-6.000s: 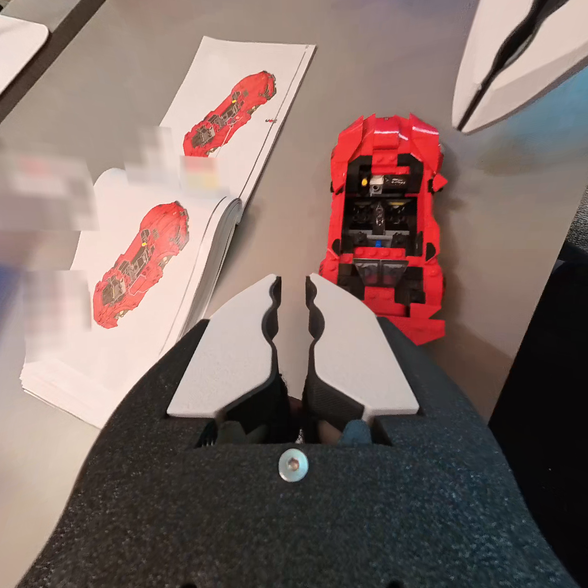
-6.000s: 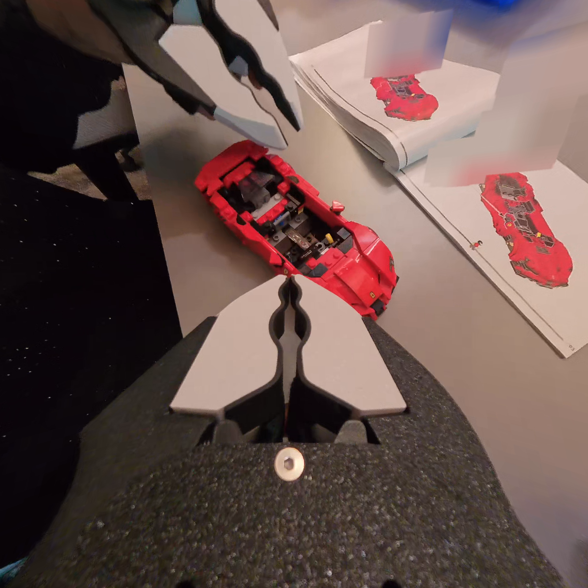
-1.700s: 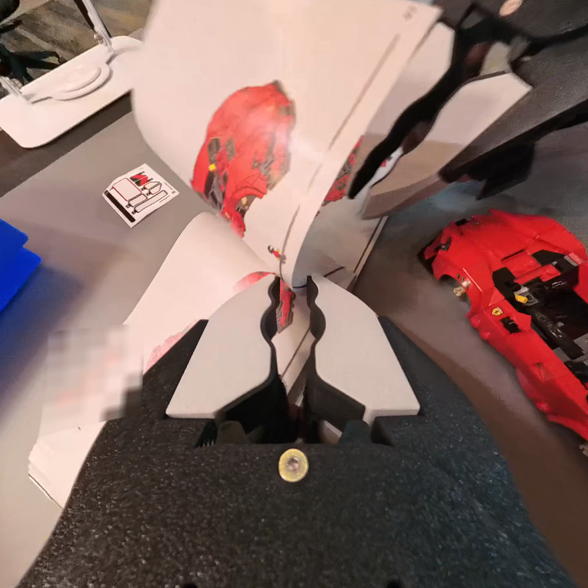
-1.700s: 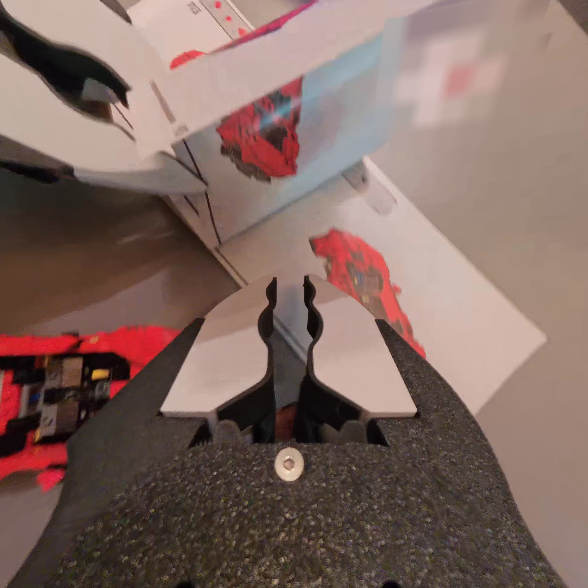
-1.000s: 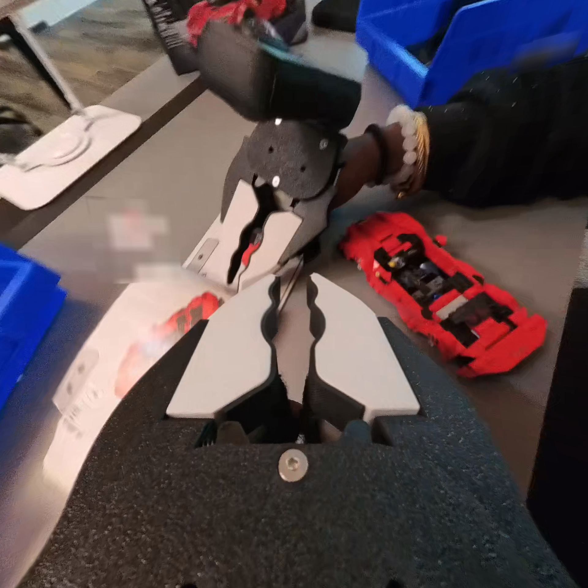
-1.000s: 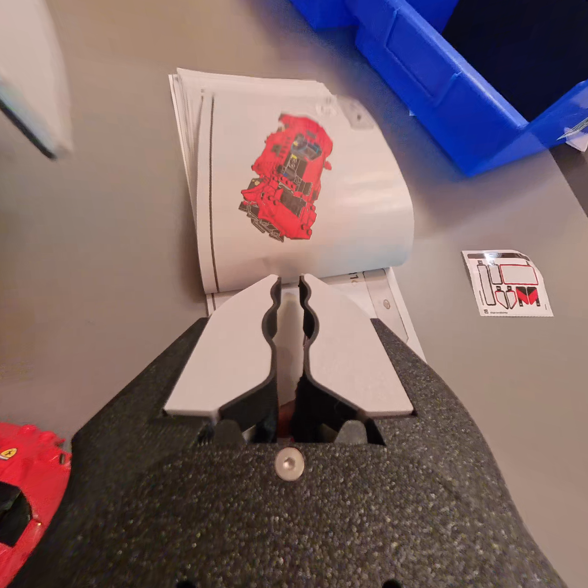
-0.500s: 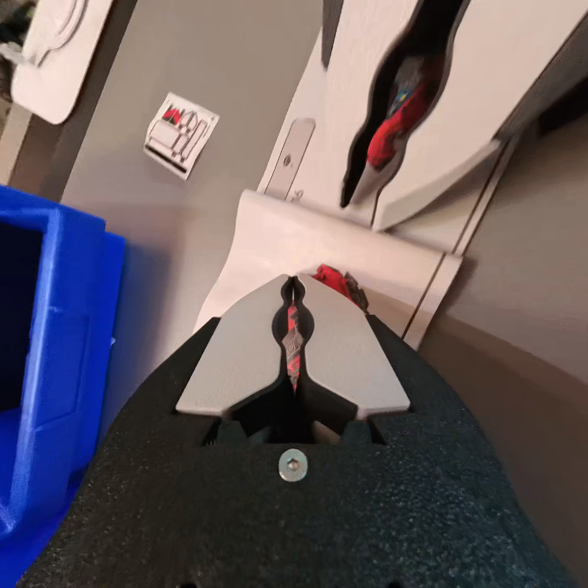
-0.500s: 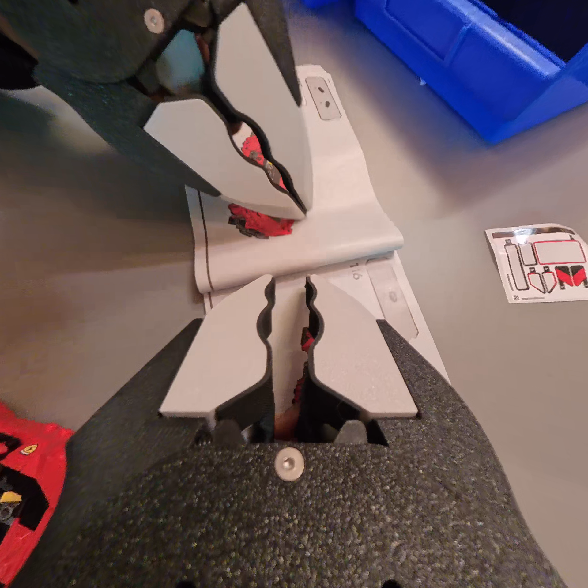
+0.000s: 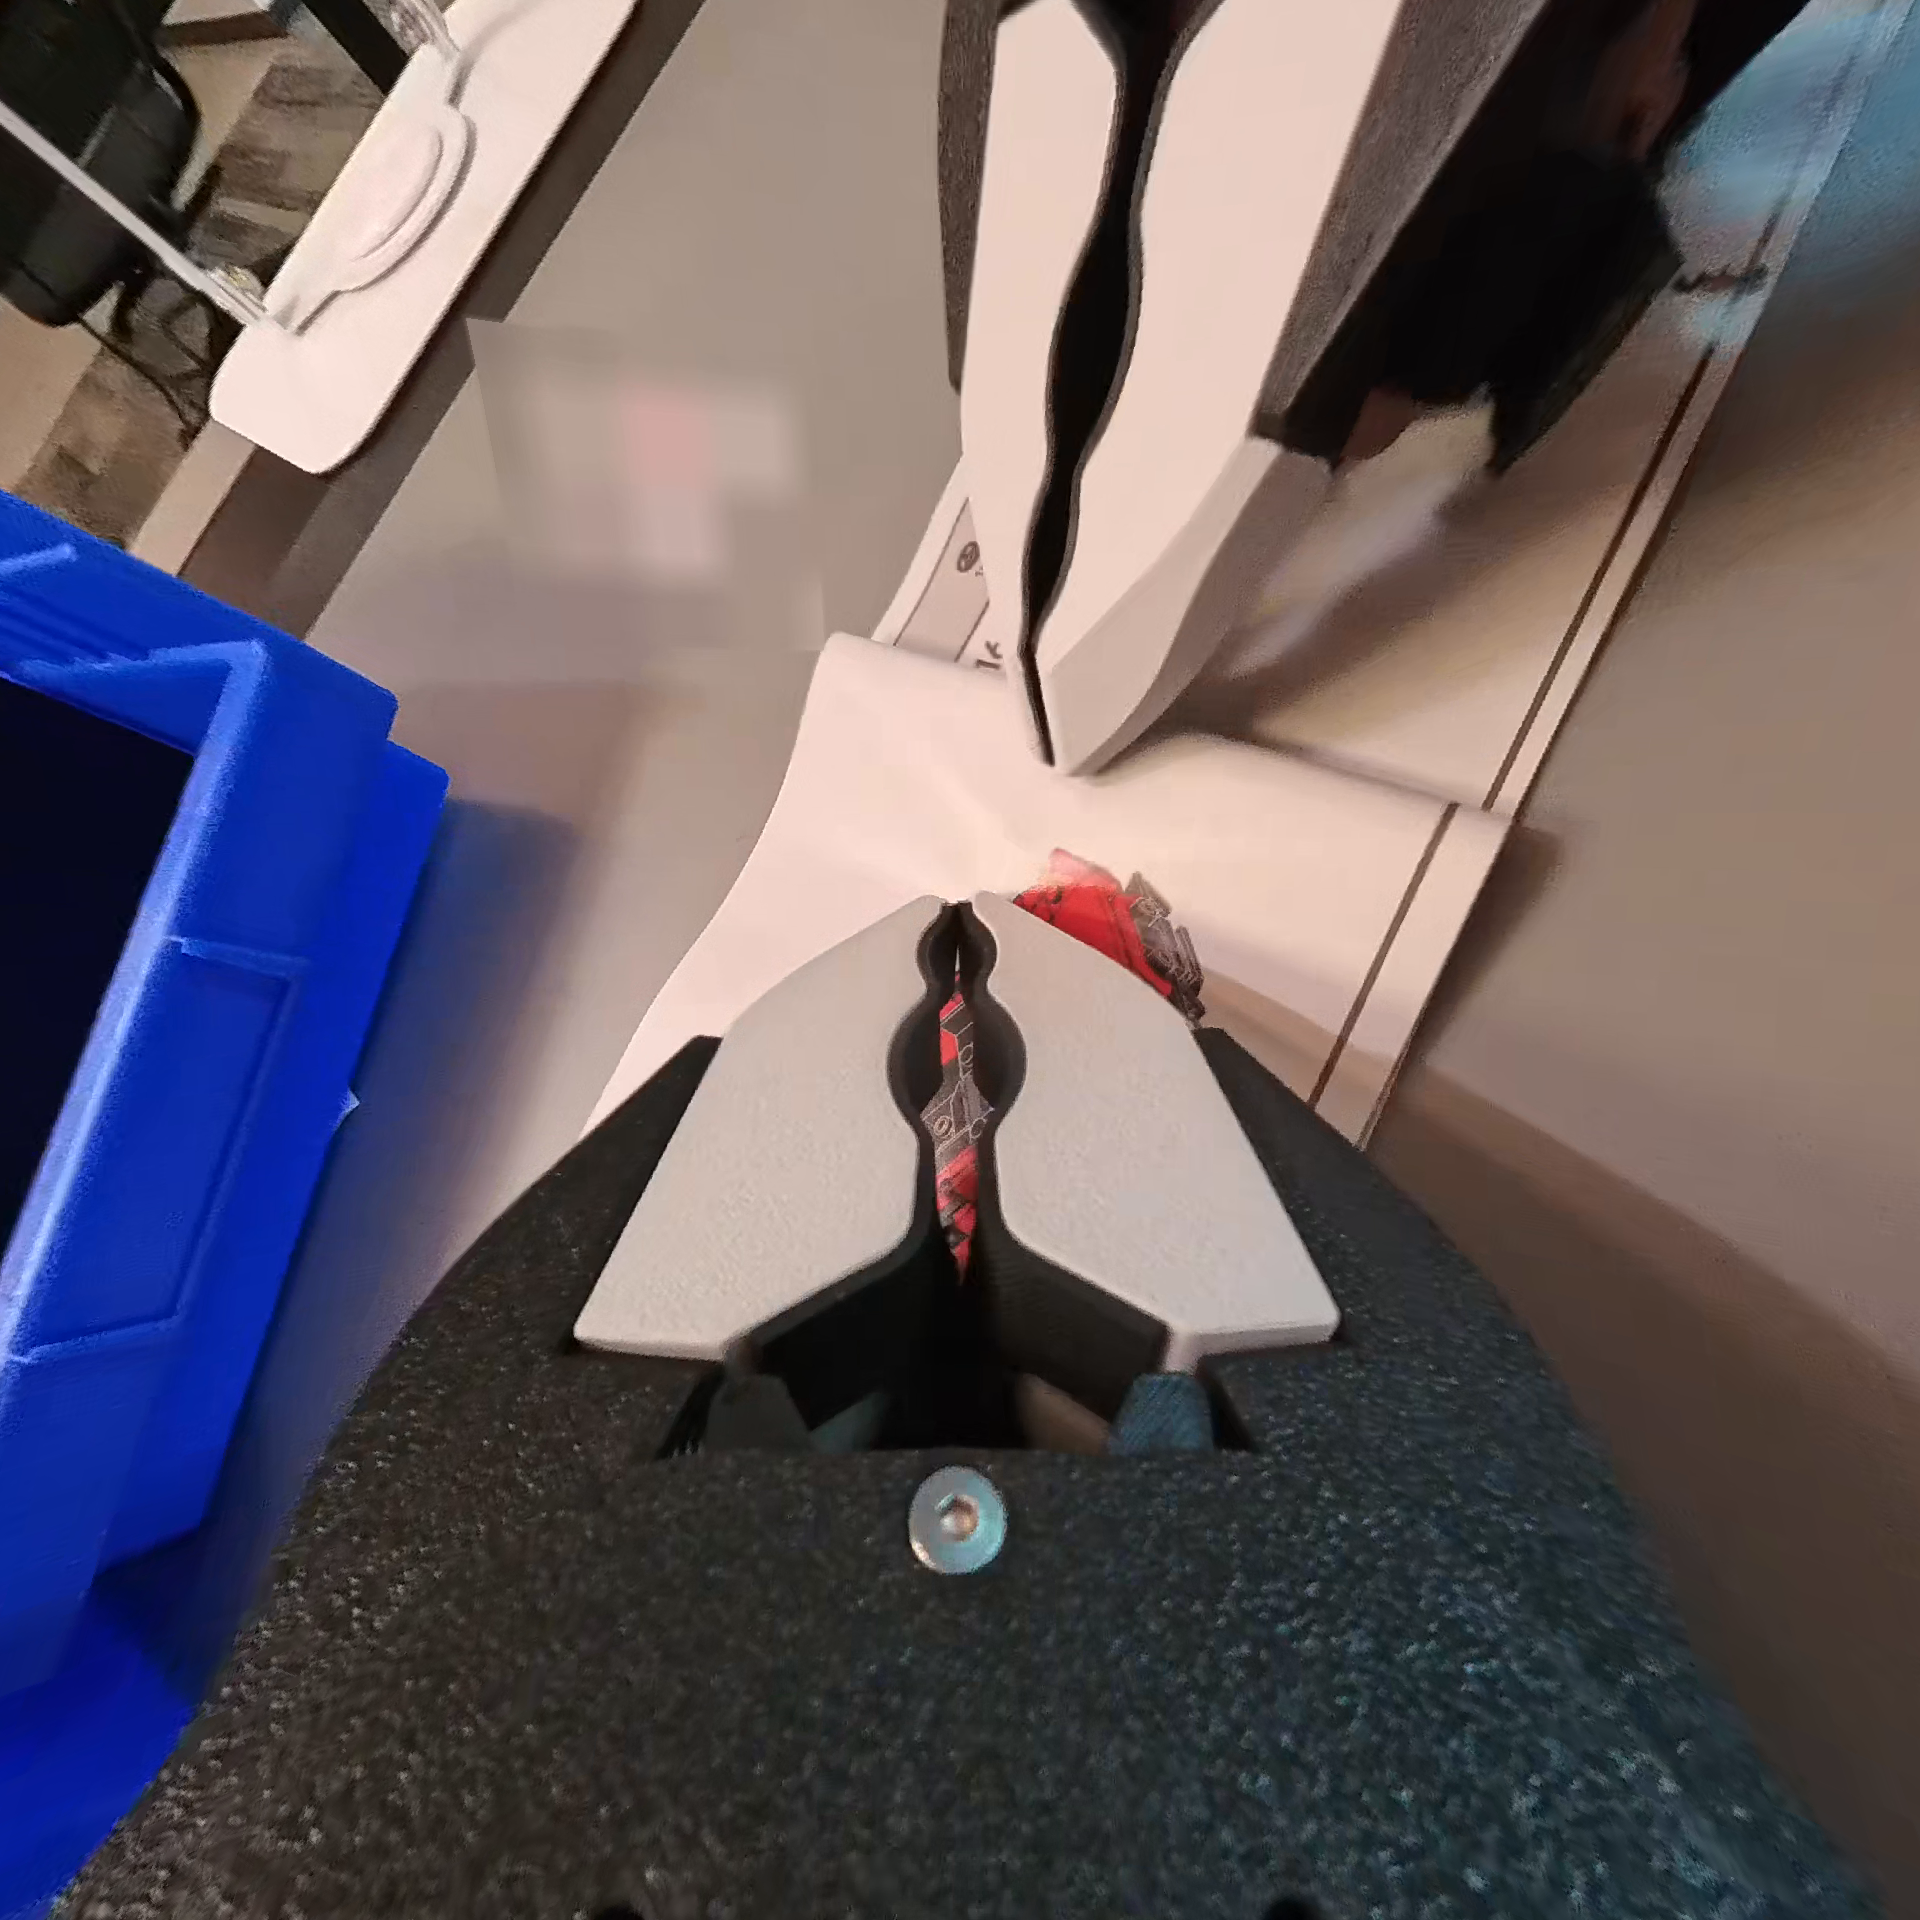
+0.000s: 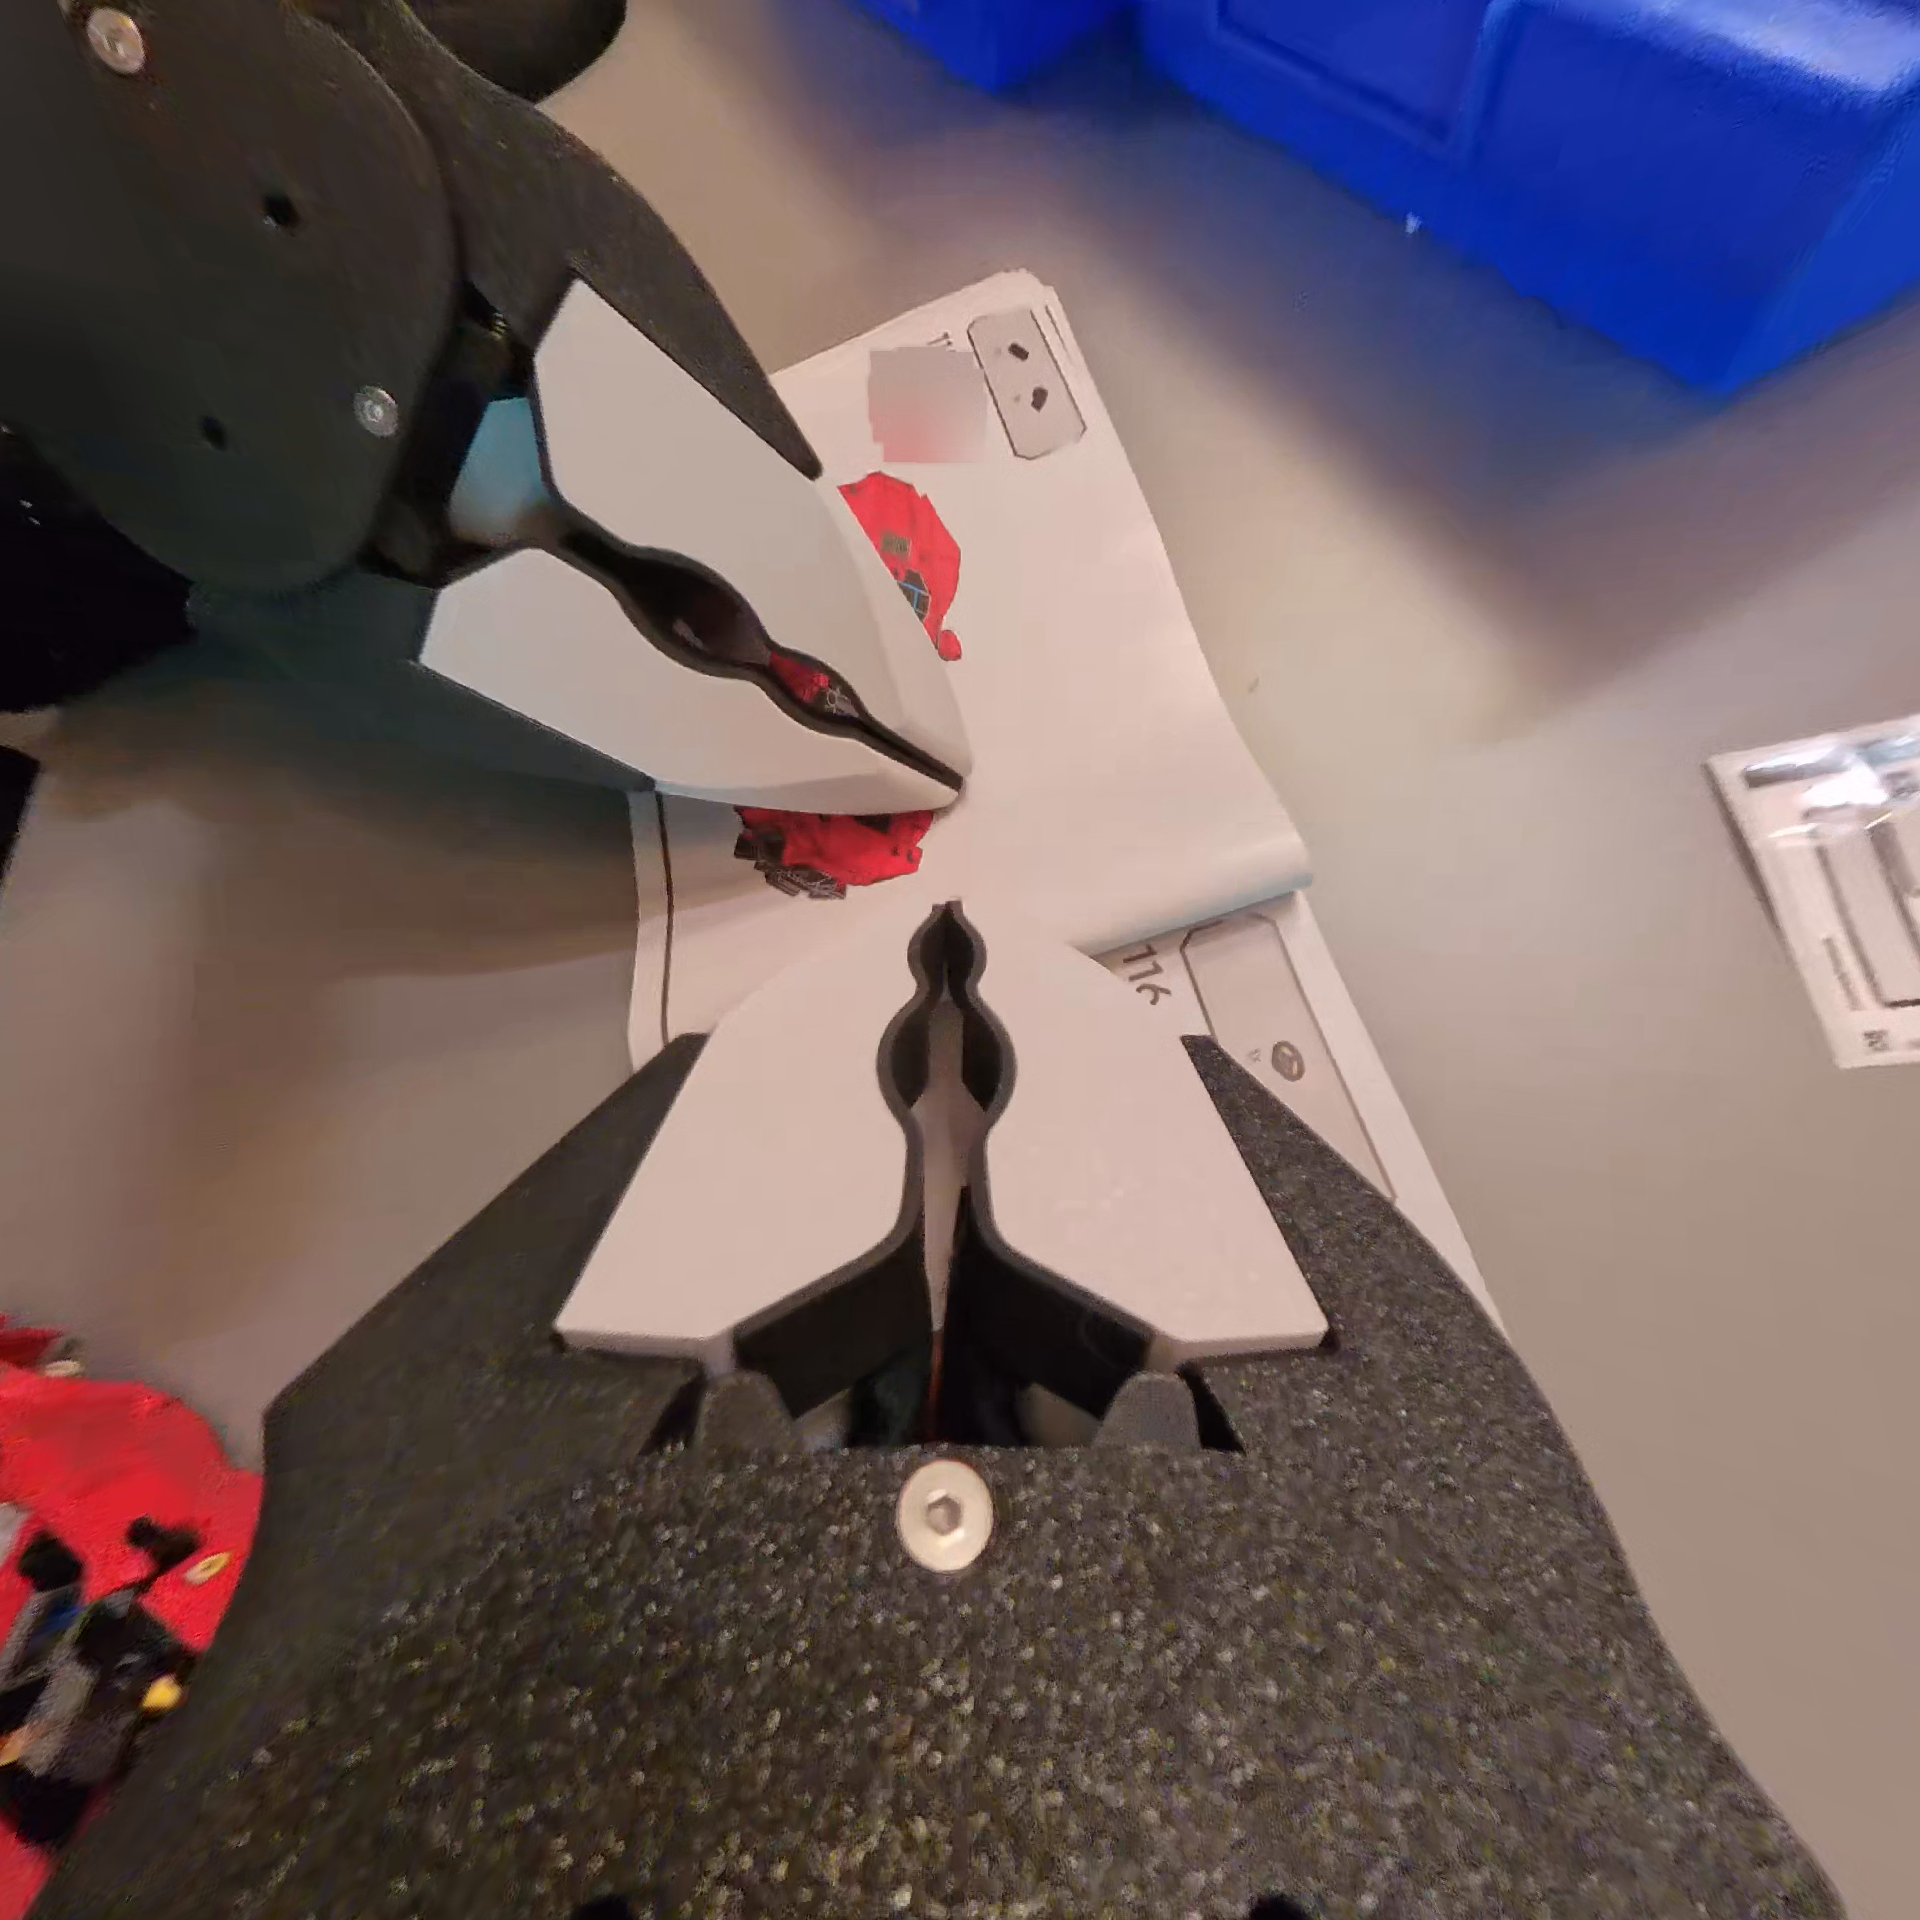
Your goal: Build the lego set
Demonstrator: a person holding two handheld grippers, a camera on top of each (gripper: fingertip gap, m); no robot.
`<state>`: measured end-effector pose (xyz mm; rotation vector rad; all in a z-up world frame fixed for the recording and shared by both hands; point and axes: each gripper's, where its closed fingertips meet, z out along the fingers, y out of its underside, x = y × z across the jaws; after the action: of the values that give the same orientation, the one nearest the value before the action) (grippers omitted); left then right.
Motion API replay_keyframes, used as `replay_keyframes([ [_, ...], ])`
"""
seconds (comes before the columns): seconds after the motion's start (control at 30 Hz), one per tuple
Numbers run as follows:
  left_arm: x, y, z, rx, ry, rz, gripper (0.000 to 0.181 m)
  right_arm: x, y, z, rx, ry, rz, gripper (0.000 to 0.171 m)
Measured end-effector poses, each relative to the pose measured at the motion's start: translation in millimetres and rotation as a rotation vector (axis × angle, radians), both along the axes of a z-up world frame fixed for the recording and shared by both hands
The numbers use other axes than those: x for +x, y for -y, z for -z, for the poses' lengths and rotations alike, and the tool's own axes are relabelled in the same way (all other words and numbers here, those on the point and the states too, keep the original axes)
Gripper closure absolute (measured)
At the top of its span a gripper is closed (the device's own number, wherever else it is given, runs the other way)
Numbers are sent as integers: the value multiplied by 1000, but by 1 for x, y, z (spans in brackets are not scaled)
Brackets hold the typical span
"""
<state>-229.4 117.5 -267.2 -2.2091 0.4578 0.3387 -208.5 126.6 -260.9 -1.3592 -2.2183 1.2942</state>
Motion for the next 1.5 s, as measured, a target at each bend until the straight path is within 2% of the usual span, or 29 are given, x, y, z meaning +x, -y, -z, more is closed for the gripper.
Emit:
replay_keyframes([
  [0.03,0,0,0,-5,32,1,181,0,0,1,-39,37,5,171],
  [0.1,2,0,-3,-18,98,11,181,1,-1,2,-93,81,5,171],
  [0.2,32,0,-12,-27,165,151,180,1,-1,2,-87,75,-1,171],
  [0.27,50,-1,-11,-51,135,215,180,1,-1,2,-78,65,7,171],
  [0.37,53,-3,-4,-95,104,196,181,1,-1,2,-95,79,14,171],
  [0.43,53,-2,-3,-128,122,177,181,0,-1,2,-144,125,32,171],
  [0.53,53,-2,-2,-149,46,225,181,-6,-7,2,-240,215,101,171],
  [0.73,53,-2,-1,-127,36,237,181,-40,-45,6,-124,171,247,171],
  [0.8,54,-3,-1,-118,34,231,181,-52,-72,12,2,90,352,171],
  [0.9,55,-4,-1,-113,42,222,181,-47,-57,8,-20,72,269,171],
  [1.0,55,-5,-1,-112,28,216,181,-37,-44,-19,-127,-25,256,171],
  [1.1,58,-7,0,-98,33,208,181,-11,-31,-25,-60,-30,191,171],
  [1.13,58,-7,0,-93,48,203,181,-1,-26,-22,-37,-6,165,161],
  [1.17,58,-6,-1,-89,59,203,181,9,-21,-18,-22,29,142,133],
  [1.2,57,-4,-4,-86,72,202,181,18,-17,-13,-1,57,117,127],
  [1.23,52,-2,-9,-81,88,188,181,25,-15,-10,24,59,110,123],
  [1.27,42,2,-16,-68,101,152,167,29,-14,-8,51,40,105,121],
  [1.3,27,6,-24,-44,114,102,165,32,-14,-7,79,18,103,121],
  [1.37,-5,18,-39,7,168,0,164,40,-19,4,162,15,94,116],
  [1.5,-58,39,-60,119,264,-180,163,46,-32,10,244,-66,67,119],
])
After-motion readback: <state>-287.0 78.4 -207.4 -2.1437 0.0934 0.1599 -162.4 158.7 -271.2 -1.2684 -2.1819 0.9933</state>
